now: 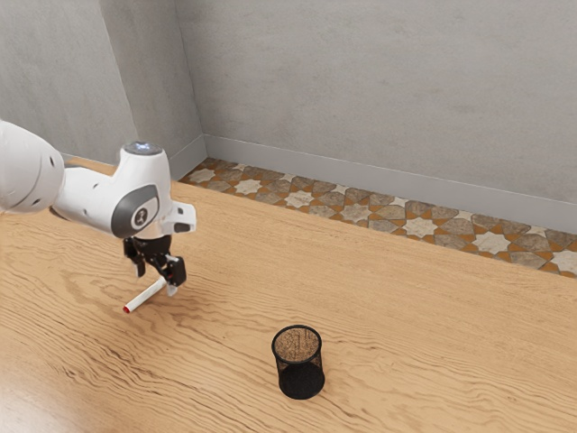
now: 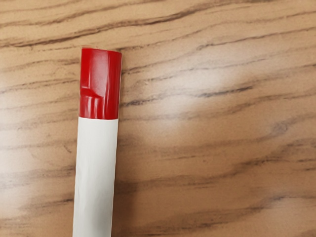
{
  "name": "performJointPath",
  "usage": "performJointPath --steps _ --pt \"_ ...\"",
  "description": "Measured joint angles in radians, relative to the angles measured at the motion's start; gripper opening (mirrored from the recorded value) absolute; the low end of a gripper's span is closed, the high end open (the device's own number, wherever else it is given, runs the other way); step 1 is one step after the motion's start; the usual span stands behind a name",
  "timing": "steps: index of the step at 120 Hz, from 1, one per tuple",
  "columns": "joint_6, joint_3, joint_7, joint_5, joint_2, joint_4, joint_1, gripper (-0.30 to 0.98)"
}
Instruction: Put the marker into the pen holder.
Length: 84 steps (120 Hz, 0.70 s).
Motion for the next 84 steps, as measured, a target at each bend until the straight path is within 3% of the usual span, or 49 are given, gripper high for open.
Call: performJointPath --steps 36,84 --pt "-0.103 0.000 0.036 -0.078 0.068 0.078 0.032 0.69" --pt "-0.141 -0.002 0.064 -0.122 0.127 0.164 0.034 0.65"
